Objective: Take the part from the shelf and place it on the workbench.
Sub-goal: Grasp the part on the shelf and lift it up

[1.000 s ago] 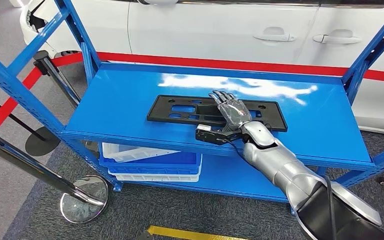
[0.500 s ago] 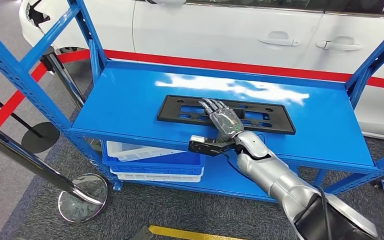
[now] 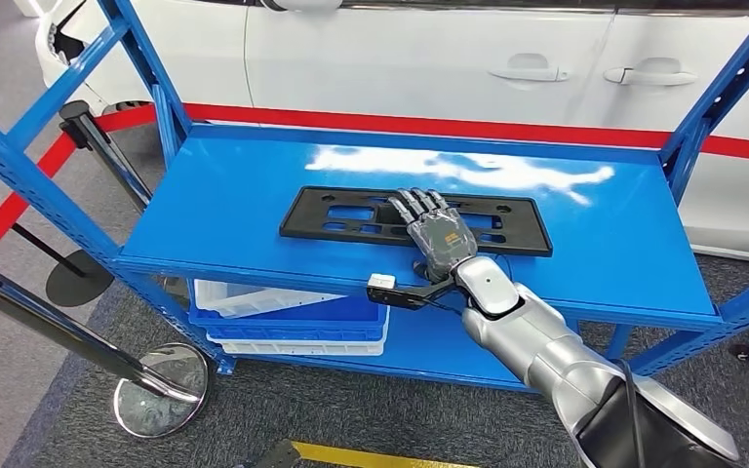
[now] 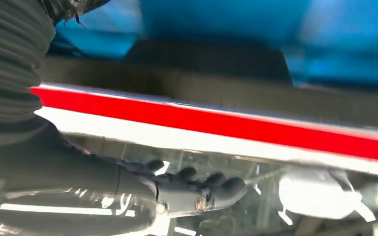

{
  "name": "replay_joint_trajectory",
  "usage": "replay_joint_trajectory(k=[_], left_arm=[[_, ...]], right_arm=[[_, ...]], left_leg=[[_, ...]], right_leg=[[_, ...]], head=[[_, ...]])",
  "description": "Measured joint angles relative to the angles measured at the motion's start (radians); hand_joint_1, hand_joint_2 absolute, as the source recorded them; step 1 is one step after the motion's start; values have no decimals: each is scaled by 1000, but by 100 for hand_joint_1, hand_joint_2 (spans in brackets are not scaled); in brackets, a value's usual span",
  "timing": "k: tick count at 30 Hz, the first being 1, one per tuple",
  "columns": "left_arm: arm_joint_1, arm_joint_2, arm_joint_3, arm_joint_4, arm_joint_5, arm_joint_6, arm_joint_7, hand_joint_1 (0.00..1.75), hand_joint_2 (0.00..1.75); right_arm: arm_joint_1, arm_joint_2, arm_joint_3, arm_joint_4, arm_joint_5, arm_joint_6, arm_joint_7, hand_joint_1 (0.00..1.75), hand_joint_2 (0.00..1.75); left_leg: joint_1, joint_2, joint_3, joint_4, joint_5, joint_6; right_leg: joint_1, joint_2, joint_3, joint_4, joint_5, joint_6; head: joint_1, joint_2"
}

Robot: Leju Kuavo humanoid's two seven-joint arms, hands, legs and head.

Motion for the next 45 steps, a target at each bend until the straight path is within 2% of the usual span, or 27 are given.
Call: replay_joint_trajectory(k=[1,3,4,6,9,11,13,14,15,16,18,19,21,24,25,26,28,30,31,32,34,35,36,40,42,44,45], left_arm=[[0,0,0,0,-1,0,1,0,0],[0,0,0,0,-5,0,2,0,0],[-1,1,0,0,-6,0,3,0,0],[-2,2,0,0,-8,0,3,0,0],[-2,2,0,0,-8,0,4,0,0],[-3,2,0,0,-8,0,4,0,0],[-3,2,0,0,-8,0,4,0,0],[-3,2,0,0,-8,0,5,0,0],[-2,2,0,0,-8,0,5,0,0],[-1,2,0,0,-9,0,5,0,0],[0,2,0,0,-9,0,5,0,0],[0,3,0,0,-9,0,5,0,0],[0,3,1,0,-10,-1,5,0,0],[2,4,1,0,-10,-2,5,0,0],[3,4,1,0,-10,-2,5,0,0],[2,5,2,0,-10,-2,5,0,0],[2,5,2,0,-10,-2,5,0,0],[4,5,2,0,-10,-2,5,0,0],[5,5,3,0,-10,-2,5,0,0],[5,5,4,0,-10,-1,5,0,0],[4,6,6,0,-10,-1,4,0,0],[3,6,7,0,-10,-1,4,0,0],[3,7,8,0,-10,-1,4,0,0],[5,8,9,0,-9,-2,3,0,0],[5,8,9,0,-8,-2,2,0,0],[6,8,10,0,-9,-3,2,0,0],[8,8,10,0,-9,-3,2,0,0]], right_arm=[[0,1,2,1,10,0,13,0,175],[-1,2,2,1,19,-1,30,0,175],[-3,2,2,1,21,-2,35,0,175],[-5,2,2,3,22,-4,41,0,175],[-7,2,2,5,23,-4,43,0,175],[-11,2,2,8,24,-3,48,0,175],[-11,2,2,13,26,-3,59,0,175],[-9,2,2,15,27,-2,65,0,175],[-7,1,2,19,27,-2,71,0,175],[-7,1,2,22,30,-2,78,0,175],[-12,0,2,28,44,-2,96,0,175],[-17,-1,2,30,55,0,105,0,175],[-25,-2,2,34,74,6,119,0,175],[-32,-5,2,41,91,22,135,0,175],[-37,-6,2,43,96,28,141,0,175],[-43,-7,2,45,100,34,147,0,175],[-50,-7,2,48,106,48,160,0,175],[-52,-9,2,53,107,64,171,0,175],[-52,-9,2,56,108,71,176,0,175],[-54,-10,2,58,108,76,180,0,175],[-63,-12,2,63,108,86,185,0,175],[-67,-13,2,66,108,93,187,0,175],[-71,-15,2,69,108,100,189,0,175],[-75,-26,2,78,115,122,196,0,175],[-80,-33,2,83,134,138,202,0,175],[-80,-38,3,89,167,159,211,0,175],[-78,-42,5,91,183,168,215,0,175]], left_leg=[[0,0,8,-22,22,3],[-3,0,63,-143,85,16],[-6,0,91,-201,105,22],[-13,-1,118,-258,115,30],[-10,-1,127,-279,124,40],[-5,1,137,-298,134,49],[-6,2,138,-301,135,54],[-6,2,138,-300,135,55],[-6,2,138,-299,134,56],[-6,1,138,-296,132,55],[-4,-1,137,-285,125,49],[-5,-2,133,-275,120,43],[-8,-2,123,-261,113,31],[-8,-2,117,-254,110,19],[-7,-1,110,-237,97,13],[-5,-1,94,-202,76,8],[-3,0,38,-79,19,-2],[-1,0,-10,12,-5,-4],[-1,0,-10,7,10,-2],[-2,0,8,-35,41,3],[-6,-1,73,-170,103,16],[-9,-1,99,-223,119,22],[-13,-2,113,-253,122,26],[-12,-1,125,-284,130,39],[-8,2,133,-298,138,49],[-9,2,133,-300,138,54],[-9,2,133,-299,137,55]], right_leg=[[1,0,0,0,0,0],[3,1,2,-1,-1,0],[4,1,2,-1,-1,2],[5,1,0,-5,1,9],[7,0,1,-9,-1,25],[9,-1,-21,42,-36,33],[7,-1,-75,160,-94,37],[6,-1,-101,214,-110,39],[4,-1,-114,239,-109,41],[2,-2,-109,226,-90,44],[-5,-2,-57,115,-27,47],[-6,-2,-29,57,-8,47],[-4,-1,-5,4,-1,39],[-2,2,-6,1,2,20],[-4,2,-5,-2,4,14],[-6,2,-4,-4,6,9],[-6,2,-4,-5,7,4],[-3,2,-4,-4,6,2],[-2,2,-3,-4,6,2],[-1,2,-3,-4,6,2],[1,4,-2,-5,5,3],[2,5,-3,-5,6,6],[3,6,-4,-7,7,10],[2,5,-7,-5,0,32],[3,3,-39,68,-46,38],[3,2,-94,190,-101,42],[2,2,-112,229,-109,44]], head=[[0,0],[0,0],[1,0],[1,0],[2,0],[5,0],[7,0],[8,0],[8,0],[8,0],[8,0],[9,0],[8,0],[6,0],[4,0],[2,0],[-2,0],[-1,0],[-1,0],[-1,0],[-1,0],[-1,0],[-1,0],[1,0],[4,0],[6,0],[7,0]])
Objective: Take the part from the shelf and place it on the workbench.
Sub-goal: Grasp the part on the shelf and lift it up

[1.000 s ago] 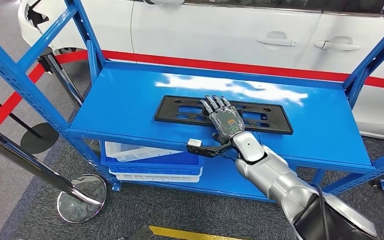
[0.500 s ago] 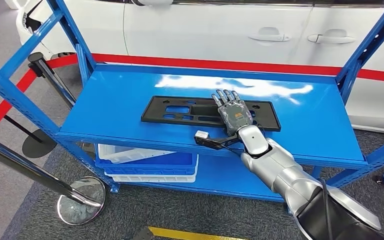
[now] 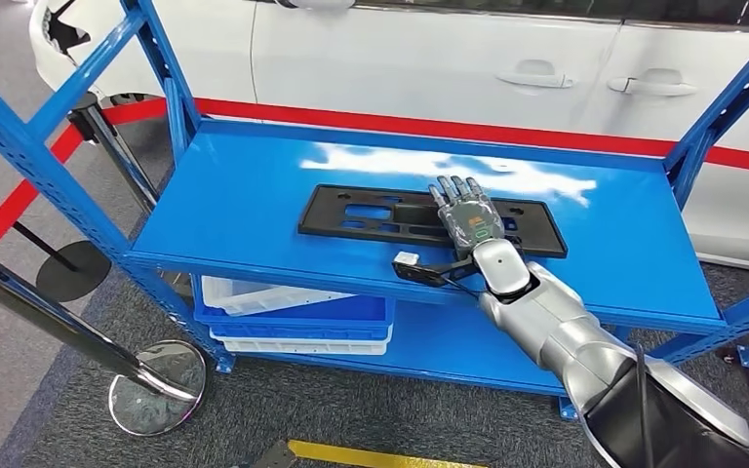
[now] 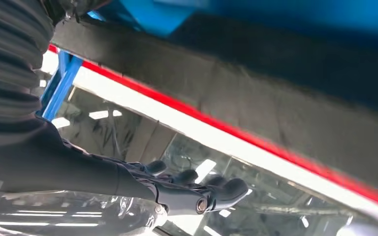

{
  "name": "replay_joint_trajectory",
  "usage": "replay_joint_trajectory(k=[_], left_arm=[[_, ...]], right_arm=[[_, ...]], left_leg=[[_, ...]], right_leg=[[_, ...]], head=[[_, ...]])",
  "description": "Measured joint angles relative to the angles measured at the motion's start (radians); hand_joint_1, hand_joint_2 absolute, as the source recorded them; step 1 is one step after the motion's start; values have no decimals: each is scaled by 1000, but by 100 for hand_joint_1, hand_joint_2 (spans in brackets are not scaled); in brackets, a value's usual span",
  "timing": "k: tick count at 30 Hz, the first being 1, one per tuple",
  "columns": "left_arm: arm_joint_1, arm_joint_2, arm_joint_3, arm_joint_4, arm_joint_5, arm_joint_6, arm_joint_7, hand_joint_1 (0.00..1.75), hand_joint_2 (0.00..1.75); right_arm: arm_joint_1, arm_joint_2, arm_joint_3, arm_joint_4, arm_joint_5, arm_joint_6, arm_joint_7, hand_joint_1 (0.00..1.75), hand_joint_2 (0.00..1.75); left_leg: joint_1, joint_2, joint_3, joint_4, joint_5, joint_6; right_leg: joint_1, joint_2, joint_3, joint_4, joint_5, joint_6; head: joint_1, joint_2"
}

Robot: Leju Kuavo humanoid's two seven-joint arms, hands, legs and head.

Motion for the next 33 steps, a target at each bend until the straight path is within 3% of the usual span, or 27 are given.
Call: replay_joint_trajectory(k=[1,2,3,5,6,10,12,14,16,17,20,21,23,25,27,30,31,32,33], left_arm=[[2,0,0,0,0,0,0,0,0],[5,0,0,0,0,0,0,0,0],[8,0,1,0,1,0,0,0,0],[11,0,2,0,2,0,0,0,0],[12,0,4,0,2,0,0,0,0],[17,0,10,0,3,-2,0,0,0],[19,0,12,0,3,-2,0,0,0],[22,0,13,0,4,-3,0,0,0],[27,0,14,0,6,-3,0,0,0],[29,0,15,0,7,-3,0,0,0],[29,0,15,0,7,-3,0,0,0],[29,0,15,0,7,-3,0,0,0],[30,1,15,0,7,-4,0,0,0],[31,2,15,0,7,-4,1,0,0],[30,2,16,0,6,-4,1,0,0],[31,2,16,0,6,-5,1,0,0],[32,2,16,0,6,-6,1,0,0],[32,2,16,0,6,-6,0,0,0],[33,2,16,0,6,-6,0,0,0]], right_arm=[[1,-4,3,2,12,8,4,0,175],[0,-8,7,4,21,14,7,0,175],[-4,-12,11,6,27,20,9,0,175],[-11,-17,16,8,35,30,10,0,175],[-13,-18,18,9,38,33,10,0,175],[-21,-24,30,10,49,40,10,0,175],[-24,-26,34,11,59,49,10,0,175],[-25,-27,41,13,68,58,10,0,175],[-24,-27,48,15,66,63,10,0,175],[-24,-27,51,15,62,62,10,0,175],[-24,-28,53,17,51,57,8,0,175],[-24,-29,53,18,48,55,8,0,175],[-23,-30,53,18,44,52,6,0,175],[-21,-33,54,19,30,45,1,0,87],[-19,-37,54,19,10,32,-8,0,0],[-9,-40,54,20,-19,6,-25,0,0],[-6,-41,54,20,-32,-6,-33,0,0],[-4,-42,53,20,-48,-19,-42,0,0],[-3,-42,50,19,-66,-35,-55,0,0]], left_leg=[[0,-1,0,2,-1,0],[1,-2,0,5,-3,0],[2,-2,0,9,-6,-3],[-1,-3,-6,26,-15,-12],[-2,-3,-9,32,-19,-18],[-1,-2,-17,48,-30,-36],[3,-2,-48,123,-75,-48],[7,-1,-105,249,-132,-57],[10,-1,-130,305,-138,-60],[11,-1,-117,280,-117,-59],[8,-2,-21,88,-41,-47],[6,-2,-1,49,-32,-41],[1,-3,5,33,-30,-31],[4,-2,8,21,-22,-18],[8,-1,12,7,-13,-6],[4,0,11,6,-11,2],[3,0,11,7,-12,3],[3,-1,12,8,-14,4],[3,-2,13,11,-16,4]], right_leg=[[-2,0,-3,6,10,2],[-4,-1,12,-25,36,3],[-7,-2,40,-84,71,4],[-7,-3,95,-194,109,1],[-6,-2,109,-222,113,-2],[-5,0,116,-237,113,-25],[-9,-3,119,-241,116,-35],[-9,-3,118,-241,117,-38],[-9,-2,118,-241,117,-38],[-9,-2,119,-241,117,-38],[-8,-1,120,-241,118,-33],[-7,-1,119,-242,119,-28],[-5,-1,118,-247,123,-16],[-5,-1,118,-249,121,-4],[-4,-2,95,-200,85,1],[-3,-3,16,-24,1,1],[-3,-3,1,9,-3,1],[-3,-3,2,6,11,0],[-3,-3,21,-33,41,-1]], head=[[0,0],[0,0],[1,0],[0,0],[0,0],[-2,0],[-5,0],[-8,0],[-8,0],[-8,0],[-7,0],[-7,0],[-7,0],[-6,0],[-4,0],[-3,0],[-3,0],[-2,0],[-2,0]])
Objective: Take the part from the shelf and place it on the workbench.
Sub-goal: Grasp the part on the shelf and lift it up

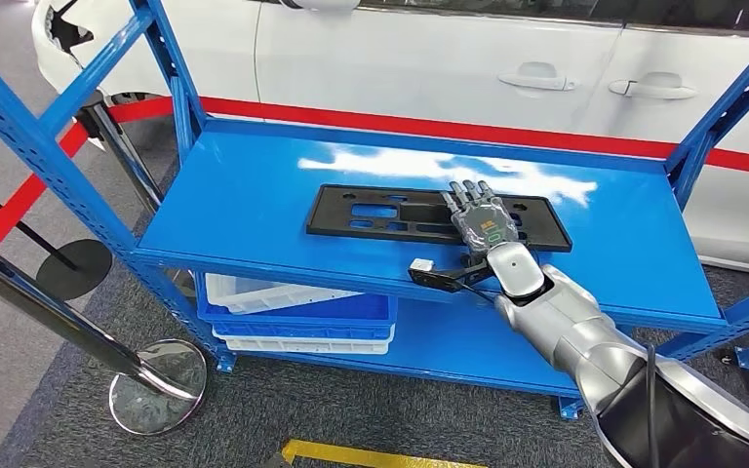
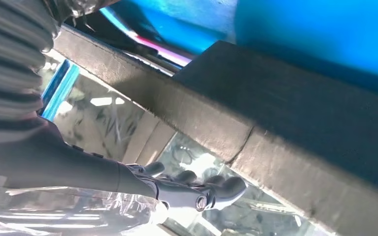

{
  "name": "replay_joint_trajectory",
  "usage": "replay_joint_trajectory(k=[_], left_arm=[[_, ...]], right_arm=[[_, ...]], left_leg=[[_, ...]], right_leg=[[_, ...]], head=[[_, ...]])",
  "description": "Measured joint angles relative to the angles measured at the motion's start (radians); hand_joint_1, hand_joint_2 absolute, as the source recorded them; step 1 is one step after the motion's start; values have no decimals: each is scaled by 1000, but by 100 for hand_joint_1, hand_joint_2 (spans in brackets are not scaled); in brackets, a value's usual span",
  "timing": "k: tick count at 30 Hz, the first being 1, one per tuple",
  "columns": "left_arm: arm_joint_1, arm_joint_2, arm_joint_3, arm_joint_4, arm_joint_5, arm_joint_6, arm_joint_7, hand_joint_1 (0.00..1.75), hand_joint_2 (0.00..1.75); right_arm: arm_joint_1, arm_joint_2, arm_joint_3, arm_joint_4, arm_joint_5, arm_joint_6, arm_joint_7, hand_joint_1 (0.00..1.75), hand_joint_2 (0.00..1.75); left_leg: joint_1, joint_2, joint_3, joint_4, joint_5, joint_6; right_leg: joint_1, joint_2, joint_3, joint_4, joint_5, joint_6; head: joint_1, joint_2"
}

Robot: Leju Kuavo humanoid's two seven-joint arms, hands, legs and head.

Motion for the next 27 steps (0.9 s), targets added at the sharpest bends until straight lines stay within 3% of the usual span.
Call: replay_joint_trajectory(k=[2,4,8,10,12,13,14,16,18,19,23,25,27], left_arm=[[1,0,0,0,0,1,-3,0,0],[2,-1,0,0,2,4,-8,0,0],[10,-2,1,0,7,10,-19,0,0],[15,-2,2,0,9,13,-24,0,0],[20,-2,3,0,11,14,-29,0,0],[23,-3,3,0,13,14,-33,0,0],[26,-3,4,0,15,15,-37,0,0],[33,-4,6,0,22,17,-44,0,0],[37,-5,7,0,29,19,-50,0,0],[38,-5,7,0,32,19,-51,0,0],[46,-9,8,0,43,14,-52,0,0],[48,-13,9,0,48,8,-51,0,0],[48,-18,9,0,50,-1,-48,0,0]], right_arm=[[5,0,-10,-4,-48,-40,-30,0,0],[16,0,-26,-16,-101,-86,-63,0,0],[41,-1,-62,-48,-189,-144,-122,0,0],[49,-2,-82,-70,-226,-163,-146,0,0],[62,-2,-106,-96,-265,-180,-169,0,0],[72,-2,-119,-111,-288,-186,-182,0,44],[82,-2,-132,-127,-313,-190,-194,0,87],[100,-3,-156,-167,-366,-198,-216,0,175],[112,-6,-177,-212,-408,-203,-228,0,175],[117,-9,-186,-235,-423,-203,-232,0,175],[155,-30,-209,-329,-471,-201,-238,0,175],[177,-45,-221,-391,-484,-199,-238,0,175],[199,-58,-231,-447,-486,-192,-234,0,175]], left_leg=[[-2,-1,-1,10,-7,-5],[-5,-1,-8,20,-13,-13],[-3,-1,-19,39,-28,-32],[1,-1,-55,118,-74,-45],[5,0,-114,240,-125,-55],[7,0,-136,280,-133,-57],[8,0,-142,287,-123,-58],[9,0,-103,196,-61,-54],[6,-1,-45,72,-12,-44],[3,-2,-28,36,-4,-40],[1,-2,-15,10,-1,-19],[4,0,-9,-1,4,-7],[2,1,-8,-2,4,0]], right_leg=[[1,0,62,-130,59,-5],[4,0,96,-202,76,-11],[2,0,99,-212,76,-26],[-2,0,101,-216,78,-35],[-2,0,101,-216,77,-40],[-2,0,102,-216,76,-40],[-2,0,103,-215,76,-40],[-2,2,106,-215,73,-39],[-1,4,107,-215,71,-33],[0,4,106,-216,70,-28],[0,3,107,-218,66,-7],[0,2,81,-160,25,-2],[1,1,24,-31,-39,-2]], head=[[0,0],[-1,0],[-3,0],[-6,0],[-8,0],[-8,0],[-8,0],[-8,0],[-8,0],[-7,0],[-5,0],[-2,0],[0,0]])
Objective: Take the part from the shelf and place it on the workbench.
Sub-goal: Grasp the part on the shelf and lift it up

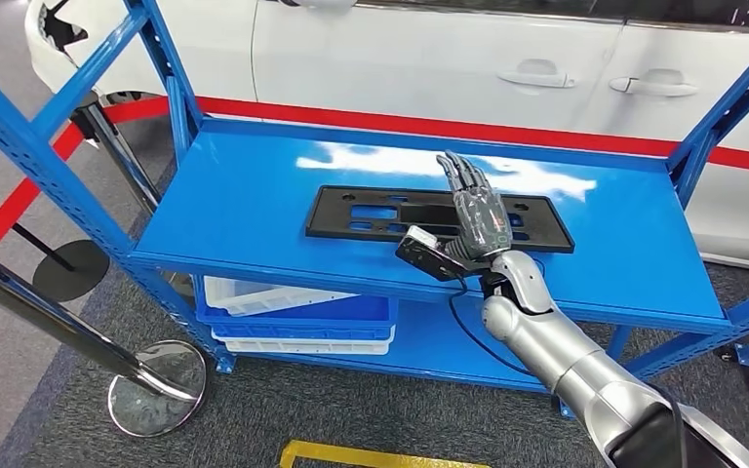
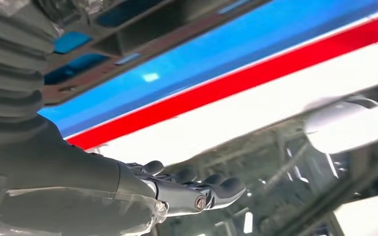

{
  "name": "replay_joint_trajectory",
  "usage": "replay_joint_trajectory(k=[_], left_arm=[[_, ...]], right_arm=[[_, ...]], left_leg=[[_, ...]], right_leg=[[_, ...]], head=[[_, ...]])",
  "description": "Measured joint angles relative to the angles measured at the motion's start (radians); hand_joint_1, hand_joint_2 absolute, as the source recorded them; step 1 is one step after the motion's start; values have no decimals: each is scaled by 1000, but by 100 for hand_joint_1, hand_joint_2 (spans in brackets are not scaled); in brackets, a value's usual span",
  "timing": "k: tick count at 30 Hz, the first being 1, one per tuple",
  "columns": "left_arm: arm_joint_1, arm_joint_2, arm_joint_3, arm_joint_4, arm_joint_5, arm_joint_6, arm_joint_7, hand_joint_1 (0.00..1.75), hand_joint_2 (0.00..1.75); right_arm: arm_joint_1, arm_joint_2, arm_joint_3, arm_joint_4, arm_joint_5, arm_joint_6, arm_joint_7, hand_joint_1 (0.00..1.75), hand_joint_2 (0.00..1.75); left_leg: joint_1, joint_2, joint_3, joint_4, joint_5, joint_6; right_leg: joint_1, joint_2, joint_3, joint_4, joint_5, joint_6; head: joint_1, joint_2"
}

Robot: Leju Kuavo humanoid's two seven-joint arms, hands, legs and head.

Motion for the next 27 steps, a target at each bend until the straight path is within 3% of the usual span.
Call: replay_joint_trajectory(k=[1,2,3,5,7,12,14,16,18,19,22,23,27], left_arm=[[0,-2,0,0,2,-4,2,0,0],[1,-5,0,0,4,-8,5,0,0],[3,-7,0,0,6,-12,7,0,0],[5,-12,0,0,7,-20,11,0,0],[3,-17,0,0,7,-30,16,0,0],[3,-21,0,0,7,-44,22,0,0],[3,-22,0,0,7,-47,24,0,0],[2,-22,1,0,7,-48,25,0,0],[3,-22,1,0,7,-51,26,0,0],[3,-22,1,0,7,-53,27,0,0],[0,-22,1,0,6,-56,27,0,0],[0,-22,1,0,6,-57,27,0,0],[1,-23,1,0,5,-58,27,0,0]], right_arm=[[14,-7,-2,-25,1,4,5,0,175],[29,-15,-4,-52,3,8,12,0,175],[44,-22,-5,-79,6,12,19,0,175],[62,-33,-8,-128,12,19,30,0,175],[68,-38,-11,-164,21,32,39,0,175],[90,-45,-11,-217,42,53,52,0,175],[91,-47,-11,-232,45,57,53,0,175],[95,-47,-11,-237,46,62,53,0,175],[101,-47,-11,-238,48,65,54,0,175],[103,-47,-11,-238,51,65,56,0,175],[102,-47,-11,-239,61,67,60,0,175],[103,-47,-11,-240,63,68,61,0,175],[105,-48,-11,-240,69,74,65,0,175]], left_leg=[[-1,0,0,1,-1,2],[-1,-1,1,2,-2,3],[-1,-3,1,5,-4,3],[-1,-4,1,16,-12,-1],[-5,-4,-3,29,-21,-10],[-5,-3,-12,45,-33,-32],[-2,-2,-43,119,-79,-45],[1,-2,-98,239,-133,-53],[2,-2,-124,290,-136,-54],[2,-2,-110,259,-111,-50],[-3,-2,-20,75,-31,-34],[-6,-3,-4,41,-25,-29],[-6,-3,8,9,-16,-12]], right_leg=[[0,0,-27,58,-19,1],[-1,0,-42,87,-21,2],[-1,0,-38,76,-2,2],[-3,-1,14,-39,64,2],[-1,-1,65,-144,98,-2],[-1,0,76,-171,103,-22],[-4,-1,77,-173,105,-32],[-3,-1,77,-173,105,-36],[-1,-2,77,-173,105,-36],[-1,-1,78,-173,105,-36],[1,0,78,-173,105,-33],[2,0,78,-174,106,-29],[1,-2,76,-178,104,-8]], head=[[0,0],[1,0],[2,0],[4,0],[3,0],[1,0],[-3,0],[-5,0],[-5,0],[-5,0],[-4,0],[-4,0],[-3,0]])
